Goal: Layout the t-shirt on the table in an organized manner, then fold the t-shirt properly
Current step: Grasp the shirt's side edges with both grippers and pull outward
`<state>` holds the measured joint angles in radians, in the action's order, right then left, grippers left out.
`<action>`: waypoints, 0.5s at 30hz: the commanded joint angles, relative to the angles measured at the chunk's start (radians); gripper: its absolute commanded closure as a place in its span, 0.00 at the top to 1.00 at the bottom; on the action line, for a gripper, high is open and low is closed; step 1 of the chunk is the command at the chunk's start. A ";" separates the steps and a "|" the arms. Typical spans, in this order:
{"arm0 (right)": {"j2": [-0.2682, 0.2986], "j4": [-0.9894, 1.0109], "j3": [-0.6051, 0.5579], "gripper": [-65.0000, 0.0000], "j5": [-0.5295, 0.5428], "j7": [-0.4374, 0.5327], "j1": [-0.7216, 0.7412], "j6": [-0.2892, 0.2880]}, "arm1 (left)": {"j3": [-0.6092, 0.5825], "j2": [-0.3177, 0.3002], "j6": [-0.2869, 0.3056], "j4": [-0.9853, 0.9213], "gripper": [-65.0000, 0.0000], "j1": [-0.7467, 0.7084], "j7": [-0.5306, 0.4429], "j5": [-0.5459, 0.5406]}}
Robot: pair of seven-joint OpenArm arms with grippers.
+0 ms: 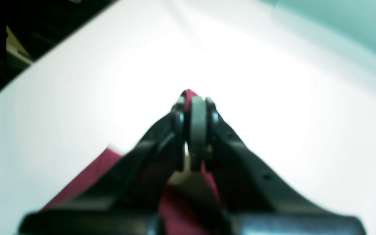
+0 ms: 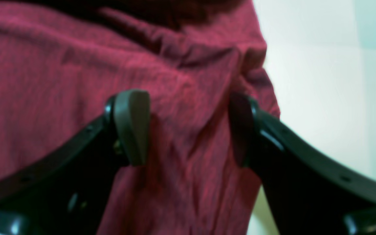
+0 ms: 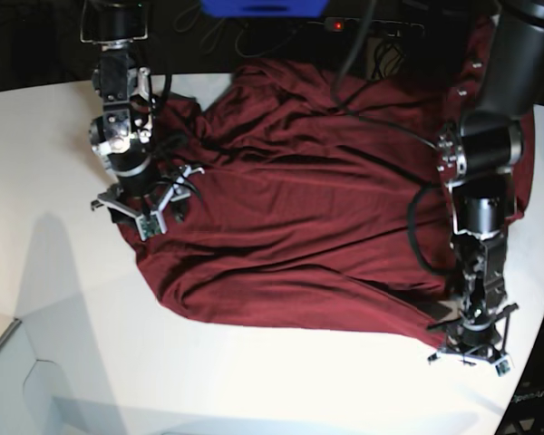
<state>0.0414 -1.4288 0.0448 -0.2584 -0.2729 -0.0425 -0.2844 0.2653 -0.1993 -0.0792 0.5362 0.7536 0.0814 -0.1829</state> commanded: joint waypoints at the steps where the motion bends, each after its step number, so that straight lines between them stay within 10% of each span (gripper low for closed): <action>1: 0.008 -0.020 0.002 0.58 -0.002 0.022 0.014 0.000 | -0.004 -0.004 0.006 0.005 0.00 0.060 -0.027 0.006; 10: 0.036 -0.053 0.023 0.58 0.003 0.022 -0.018 0.000 | 0.002 -0.032 0.006 -0.014 0.02 0.053 -0.025 -0.002; 15: 0.038 -0.054 0.037 0.58 0.003 0.024 -0.015 0.000 | 0.004 -0.036 0.006 -0.006 0.27 -0.022 -0.025 -0.002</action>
<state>0.0742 -1.4609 0.0776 -0.2577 -0.2749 -0.0753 -0.2878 0.2710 -0.2283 -0.0788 0.5102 0.6834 0.0860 -0.1871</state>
